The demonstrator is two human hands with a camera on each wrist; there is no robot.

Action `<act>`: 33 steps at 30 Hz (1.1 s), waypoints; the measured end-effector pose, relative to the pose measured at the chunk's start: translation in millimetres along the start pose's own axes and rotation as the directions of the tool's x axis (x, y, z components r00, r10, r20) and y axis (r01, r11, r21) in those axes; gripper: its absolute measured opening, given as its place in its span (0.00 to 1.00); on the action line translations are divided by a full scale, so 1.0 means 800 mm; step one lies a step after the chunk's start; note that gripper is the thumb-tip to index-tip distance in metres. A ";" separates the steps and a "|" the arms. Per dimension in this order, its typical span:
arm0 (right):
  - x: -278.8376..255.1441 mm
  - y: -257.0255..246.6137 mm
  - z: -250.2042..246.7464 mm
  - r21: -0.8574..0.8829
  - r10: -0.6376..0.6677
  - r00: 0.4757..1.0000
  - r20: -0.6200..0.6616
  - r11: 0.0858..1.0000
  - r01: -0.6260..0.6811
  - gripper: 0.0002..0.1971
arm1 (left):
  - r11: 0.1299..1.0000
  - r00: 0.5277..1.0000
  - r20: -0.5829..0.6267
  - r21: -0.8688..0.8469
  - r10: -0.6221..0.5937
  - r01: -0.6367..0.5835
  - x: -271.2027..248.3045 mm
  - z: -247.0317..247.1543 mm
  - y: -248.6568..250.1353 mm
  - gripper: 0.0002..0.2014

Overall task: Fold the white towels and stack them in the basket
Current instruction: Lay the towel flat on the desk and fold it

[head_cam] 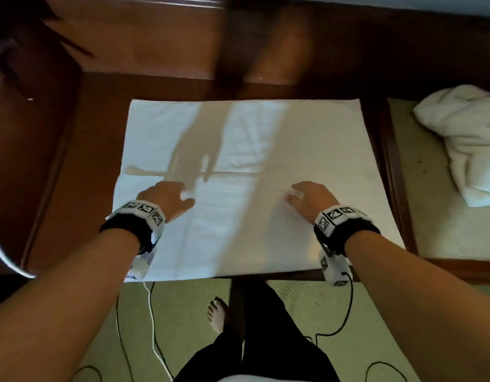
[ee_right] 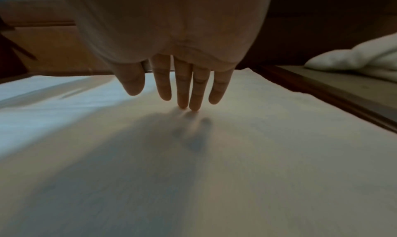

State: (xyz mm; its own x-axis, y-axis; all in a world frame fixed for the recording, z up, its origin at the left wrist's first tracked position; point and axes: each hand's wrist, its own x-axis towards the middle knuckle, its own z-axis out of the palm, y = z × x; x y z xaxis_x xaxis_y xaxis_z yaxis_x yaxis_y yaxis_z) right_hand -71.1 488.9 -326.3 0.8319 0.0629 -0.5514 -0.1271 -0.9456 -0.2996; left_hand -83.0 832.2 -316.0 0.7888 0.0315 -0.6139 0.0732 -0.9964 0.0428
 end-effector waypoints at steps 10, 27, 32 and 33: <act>0.149 0.029 -0.107 -0.095 -0.025 0.986 -0.168 0.995 0.009 0.18 | 0.987 0.995 -0.071 -0.148 -0.066 0.055 0.145 -0.114 0.013 0.27; 0.266 0.080 -0.154 -0.301 -0.209 0.918 -0.338 0.948 0.104 0.17 | 0.991 0.892 -0.449 0.132 0.056 0.004 0.246 -0.106 0.043 0.18; 0.261 0.069 -0.195 -0.251 -0.180 0.920 -0.348 0.963 0.094 0.13 | 0.993 0.913 -0.395 0.097 0.103 -0.070 0.235 -0.144 0.042 0.06; 0.257 0.067 -0.205 -0.252 -0.200 0.912 -0.357 0.961 0.112 0.13 | 0.994 0.908 -0.405 0.033 0.106 -0.102 0.230 -0.155 0.042 0.05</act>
State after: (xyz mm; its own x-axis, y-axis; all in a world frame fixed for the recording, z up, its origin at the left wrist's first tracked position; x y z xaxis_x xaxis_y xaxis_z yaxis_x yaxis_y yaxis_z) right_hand 181.6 399.1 -327.6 0.9773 0.1328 -0.1649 0.1075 -0.9822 -0.1540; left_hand 139.8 814.6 -329.9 0.9713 -0.0453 -0.2336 -0.0275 -0.9965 0.0791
